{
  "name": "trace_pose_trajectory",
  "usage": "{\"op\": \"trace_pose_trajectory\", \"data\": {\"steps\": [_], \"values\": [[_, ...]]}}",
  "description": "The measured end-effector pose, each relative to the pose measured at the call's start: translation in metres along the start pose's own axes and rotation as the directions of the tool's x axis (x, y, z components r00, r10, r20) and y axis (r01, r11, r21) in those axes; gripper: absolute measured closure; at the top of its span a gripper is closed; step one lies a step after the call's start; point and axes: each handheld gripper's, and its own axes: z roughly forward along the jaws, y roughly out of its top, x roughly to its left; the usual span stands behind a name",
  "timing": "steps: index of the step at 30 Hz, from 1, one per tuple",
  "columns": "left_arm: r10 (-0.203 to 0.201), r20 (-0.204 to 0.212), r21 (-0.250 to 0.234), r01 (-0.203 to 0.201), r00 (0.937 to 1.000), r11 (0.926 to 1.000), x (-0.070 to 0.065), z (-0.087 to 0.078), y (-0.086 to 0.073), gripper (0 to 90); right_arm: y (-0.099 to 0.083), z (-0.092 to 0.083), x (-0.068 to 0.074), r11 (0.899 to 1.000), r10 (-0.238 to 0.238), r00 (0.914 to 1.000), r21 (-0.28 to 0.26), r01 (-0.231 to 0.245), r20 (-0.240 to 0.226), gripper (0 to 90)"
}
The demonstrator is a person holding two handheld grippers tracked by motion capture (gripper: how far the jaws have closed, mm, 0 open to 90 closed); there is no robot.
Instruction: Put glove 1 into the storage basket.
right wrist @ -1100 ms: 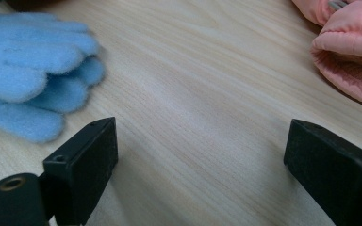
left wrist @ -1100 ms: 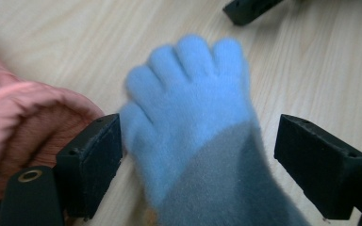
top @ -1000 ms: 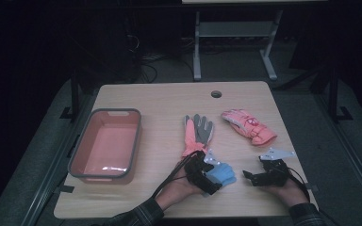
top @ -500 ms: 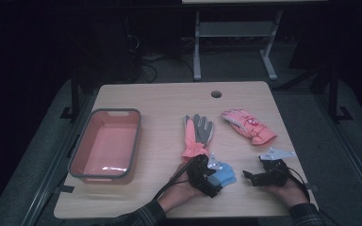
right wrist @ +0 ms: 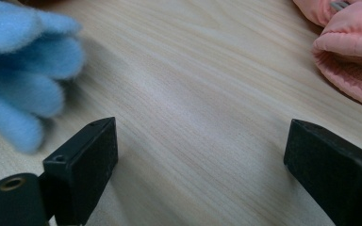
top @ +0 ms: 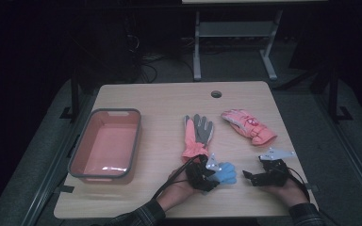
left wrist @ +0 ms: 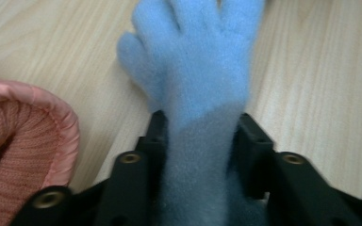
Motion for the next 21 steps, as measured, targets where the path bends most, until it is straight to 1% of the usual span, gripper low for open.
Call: {"op": "trace_pose_trajectory", "data": {"steps": [2, 5, 7, 9, 10, 12, 13, 15, 18, 20, 21], "values": [[0.003, 0.01, 0.011, -0.003, 0.9999, 0.9999, 0.0, 0.0, 0.001, 69.4, 0.0, 0.0, 0.0, 1.0, 0.0, 1.0, 0.0, 0.0, 0.0, 9.8], [0.0, 0.021, 0.012, 0.0, 0.9998, 0.9999, 0.001, -0.001, 0.001, 71.2, 0.0, 0.0, 0.0, 1.0, 0.001, 1.0, 0.0, -0.001, 0.0, 9.8], [-0.014, 0.032, -0.002, 0.014, 0.9994, 0.9999, 0.002, -0.001, 0.001, 71.9, 0.0, 0.0, 0.0, 1.0, 0.002, 1.0, 0.0, -0.002, -0.001, 9.8], [-0.03, 0.055, -0.01, 0.03, 0.998, 0.9995, 0.003, -0.003, 0.001, 72.3, 0.0, 0.0, 0.0, 1.0, 0.001, 1.0, 0.0, -0.001, -0.001, 9.8], [-0.028, 0.055, -0.012, 0.029, 0.9981, 0.9995, 0.004, -0.004, 0.001, 72.5, 0.0, 0.0, 0.0, 1.0, 0.001, 1.0, 0.0, -0.001, 0.0, 9.8], [-0.046, 0.08, -0.026, 0.048, 0.9957, 0.9985, 0.004, -0.006, 0.002, 72.7, 0.0, 0.0, 0.0, 1.0, 0.001, 1.0, 0.0, -0.001, 0.0, 9.8], [-0.042, 0.089, -0.028, 0.045, 0.9952, 0.9986, 0.005, -0.009, 0.002, 72.7, 0.0, 0.0, 0.0, 1.0, 0.001, 1.0, 0.0, -0.001, -0.001, 9.8], [-0.048, 0.103, -0.039, 0.052, 0.9936, 0.9979, 0.004, -0.013, 0.004, 72.7, 0.0, 0.0, 0.0, 1.0, 0.003, 1.0, 0.0, -0.003, -0.002, 9.8], [-0.042, 0.121, -0.052, 0.048, 0.9918, 0.9975, 0.005, -0.021, 0.006, 72.8, 0.0, 0.0, 0.0, 1.0, 0.002, 1.0, -0.001, -0.002, -0.001, 9.8], [-0.049, 0.126, -0.059, 0.056, 0.9909, 0.9967, 0.005, -0.026, 0.008, 72.8, 0.0, 0.0, 0.0, 1.0, 0.003, 1.0, -0.001, -0.003, -0.002, 9.8], [-0.049, 0.126, -0.059, 0.056, 0.9909, 0.9967, 0.005, -0.026, 0.008, 72.8, 0.0, 0.0, 0.0, 1.0, 0.003, 1.0, -0.001, -0.003, -0.002, 9.8]]}}
